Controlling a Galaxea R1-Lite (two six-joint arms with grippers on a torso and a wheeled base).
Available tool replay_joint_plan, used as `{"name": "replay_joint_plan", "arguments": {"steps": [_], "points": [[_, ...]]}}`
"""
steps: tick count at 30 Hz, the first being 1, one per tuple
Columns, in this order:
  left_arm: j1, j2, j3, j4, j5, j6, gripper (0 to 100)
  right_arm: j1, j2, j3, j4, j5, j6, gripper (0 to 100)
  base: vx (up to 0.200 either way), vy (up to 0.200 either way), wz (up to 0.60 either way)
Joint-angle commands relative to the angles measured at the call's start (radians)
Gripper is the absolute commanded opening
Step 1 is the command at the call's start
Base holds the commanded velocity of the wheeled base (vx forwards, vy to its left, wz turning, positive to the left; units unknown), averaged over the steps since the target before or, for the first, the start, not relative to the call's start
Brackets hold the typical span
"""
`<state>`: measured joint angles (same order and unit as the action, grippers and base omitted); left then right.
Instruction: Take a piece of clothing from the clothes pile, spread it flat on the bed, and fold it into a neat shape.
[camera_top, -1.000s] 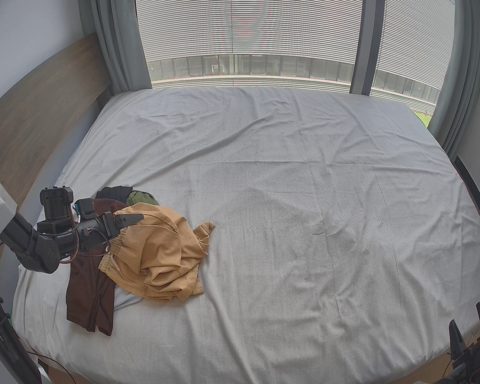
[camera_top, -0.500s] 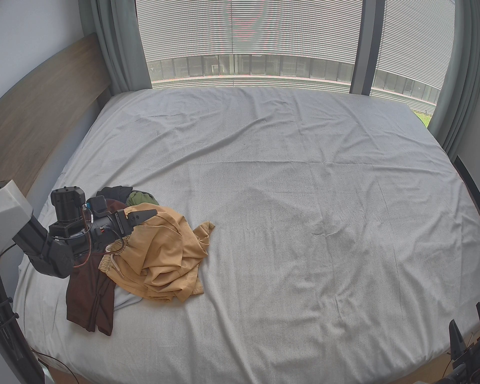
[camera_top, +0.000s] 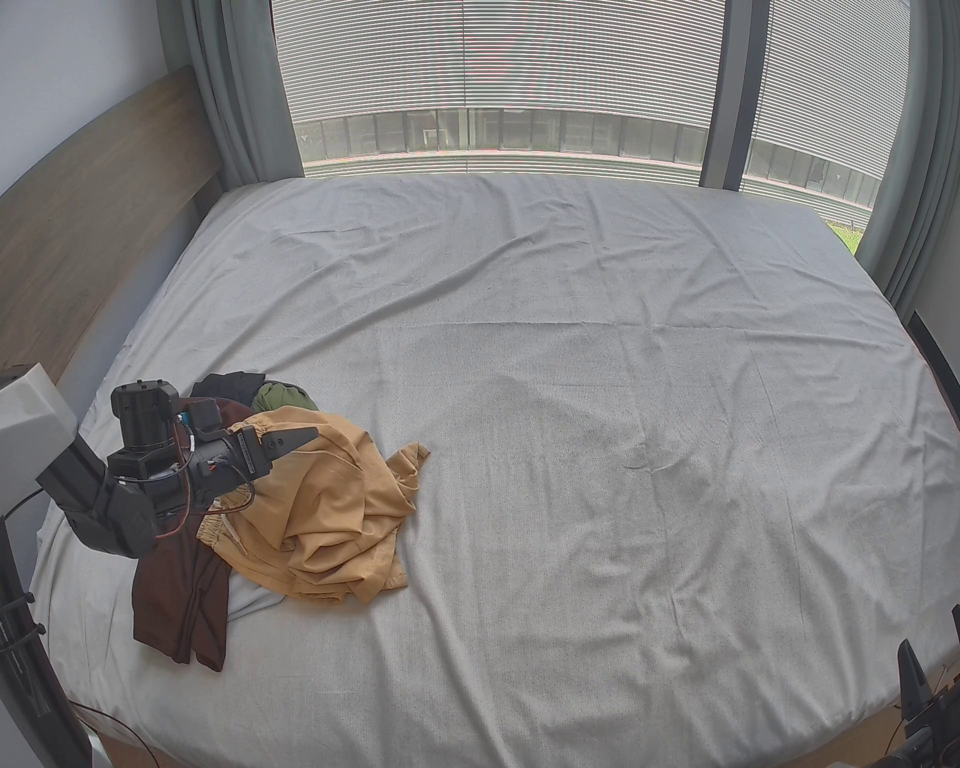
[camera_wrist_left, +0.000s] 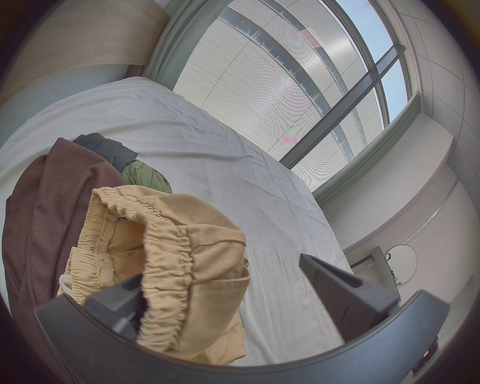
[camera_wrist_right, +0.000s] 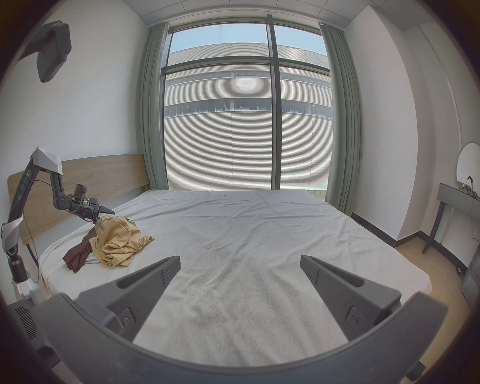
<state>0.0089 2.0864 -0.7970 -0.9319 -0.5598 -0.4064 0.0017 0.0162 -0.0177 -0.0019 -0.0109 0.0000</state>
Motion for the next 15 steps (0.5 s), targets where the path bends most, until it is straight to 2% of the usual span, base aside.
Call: {"name": "replay_joint_plan", "arguments": {"steps": [1, 10, 15], "points": [[0.0, 0.004, -0.002, -0.001, 0.001, 0.0, 0, 0.0, -0.016, 0.018, -0.001, 0.0, 0.0, 100, 0.0, 0.0, 0.0], [-0.003, -0.011, 0.007, -0.002, -0.003, -0.003, 0, 0.0, -0.016, 0.018, 0.0, 0.0, 0.0, 100, 0.0, 0.0, 0.0], [-0.023, -0.081, 0.065, -0.031, -0.005, -0.003, 0, 0.0, -0.016, 0.018, 0.0, 0.0, 0.0, 100, 0.0, 0.0, 0.0]]}}
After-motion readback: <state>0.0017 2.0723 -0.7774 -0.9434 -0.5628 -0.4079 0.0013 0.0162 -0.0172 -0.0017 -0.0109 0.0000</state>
